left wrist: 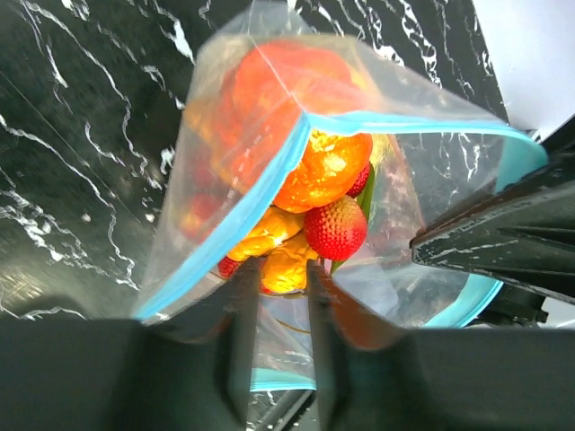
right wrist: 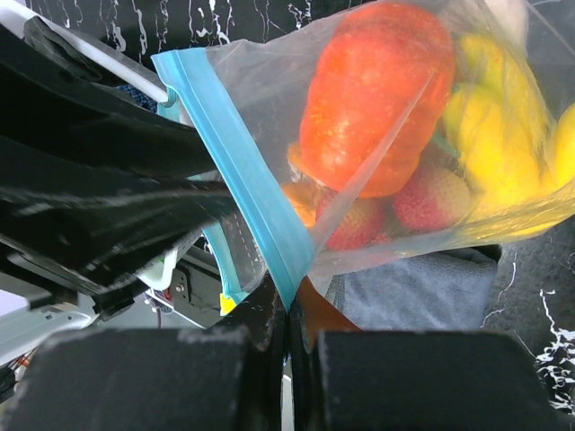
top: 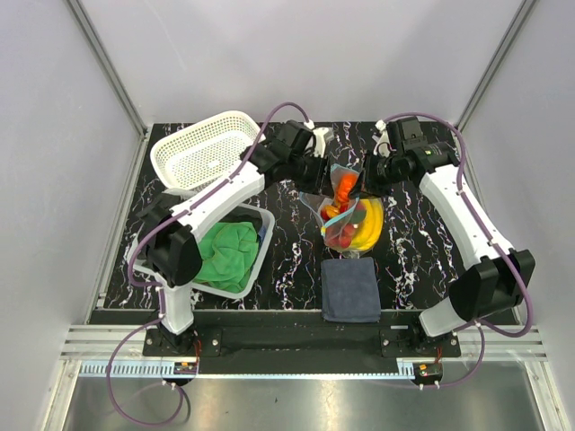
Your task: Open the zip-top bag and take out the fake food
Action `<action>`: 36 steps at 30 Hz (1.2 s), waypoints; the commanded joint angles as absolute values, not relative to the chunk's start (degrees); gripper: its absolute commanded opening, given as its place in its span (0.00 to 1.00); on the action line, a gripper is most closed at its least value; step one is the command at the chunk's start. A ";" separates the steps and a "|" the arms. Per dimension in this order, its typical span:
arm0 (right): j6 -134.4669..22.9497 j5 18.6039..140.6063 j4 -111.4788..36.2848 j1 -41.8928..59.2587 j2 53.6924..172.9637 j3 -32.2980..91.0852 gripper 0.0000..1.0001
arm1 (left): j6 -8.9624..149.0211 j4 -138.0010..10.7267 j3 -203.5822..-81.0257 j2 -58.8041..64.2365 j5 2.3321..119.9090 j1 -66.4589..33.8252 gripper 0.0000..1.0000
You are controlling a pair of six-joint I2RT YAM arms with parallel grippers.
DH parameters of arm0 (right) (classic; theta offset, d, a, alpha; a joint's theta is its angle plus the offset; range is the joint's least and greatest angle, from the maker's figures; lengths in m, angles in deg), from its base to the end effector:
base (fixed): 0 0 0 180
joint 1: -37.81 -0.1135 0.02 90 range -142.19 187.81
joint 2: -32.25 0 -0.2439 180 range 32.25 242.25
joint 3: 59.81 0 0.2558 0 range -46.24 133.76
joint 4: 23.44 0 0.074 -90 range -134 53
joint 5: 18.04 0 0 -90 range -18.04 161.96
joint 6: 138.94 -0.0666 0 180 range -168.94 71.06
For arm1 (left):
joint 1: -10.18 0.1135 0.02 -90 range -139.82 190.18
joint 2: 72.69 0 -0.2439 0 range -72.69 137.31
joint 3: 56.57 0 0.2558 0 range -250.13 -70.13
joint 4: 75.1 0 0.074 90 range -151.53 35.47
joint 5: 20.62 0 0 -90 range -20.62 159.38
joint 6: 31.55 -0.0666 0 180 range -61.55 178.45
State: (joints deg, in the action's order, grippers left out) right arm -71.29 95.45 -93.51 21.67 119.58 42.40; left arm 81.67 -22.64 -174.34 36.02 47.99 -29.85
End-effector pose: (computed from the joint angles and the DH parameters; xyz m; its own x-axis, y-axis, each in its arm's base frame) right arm 0.3125 0.1181 0.3119 -0.9095 0.0999 -0.4035 -0.1380 0.8431 0.5198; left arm 0.3287 -0.3078 0.2913 -0.7996 0.1922 -0.5689 0.5294 0.6728 -0.5168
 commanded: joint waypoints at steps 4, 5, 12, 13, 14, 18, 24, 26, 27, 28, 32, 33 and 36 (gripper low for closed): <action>-73.73 98.15 -89.39 21.46 115.74 41.30 0.00 | 80.34 -26.00 -174.73 35.16 53.64 -33.06 0.44; -74.08 99.37 -89.30 21.55 115.74 41.39 0.00 | 80.16 -27.94 -173.85 34.63 54.35 -33.49 0.46; -76.98 102.02 -88.86 21.46 116.10 43.49 0.00 | 80.69 -34.63 -172.18 35.50 58.57 -35.08 0.55; -77.24 102.20 -88.77 21.46 116.18 43.50 0.00 | 80.77 -34.90 -171.83 35.59 59.88 -35.08 0.56; -77.42 102.72 -88.51 21.55 116.18 43.41 0.00 | 80.69 -35.42 -171.30 35.68 60.41 -35.17 0.65; -78.73 103.95 -87.54 21.46 116.36 42.88 0.00 | 79.81 -37.27 -169.28 35.51 64.62 -35.78 0.76; -79.97 105.45 -86.14 21.46 116.62 42.71 0.00 | 78.49 -44.19 -164.38 34.45 67.80 -36.14 0.90; -80.23 106.06 -86.04 21.46 116.80 42.27 0.00 | 78.31 -48.51 -162.17 33.58 66.14 -36.05 0.91; -80.32 106.33 -85.96 21.46 116.89 42.09 0.00 | 77.70 -51.57 -161.63 33.48 64.30 -36.13 0.90; -80.32 106.50 -85.96 21.46 116.97 41.92 0.00 | 77.35 -52.99 -160.24 33.22 62.89 -36.14 0.89; -80.50 107.12 -85.69 21.46 116.89 42.09 0.00 | 76.56 -59.77 -156.53 31.82 59.98 -36.14 0.87; -80.58 107.21 -85.61 21.46 116.97 42.09 0.00 | 76.38 -60.82 -156.10 31.64 58.93 -36.14 0.86; -81.20 107.91 -84.64 21.55 116.97 41.74 0.00 | 75.59 -63.36 -154.60 31.02 57.35 -36.14 0.89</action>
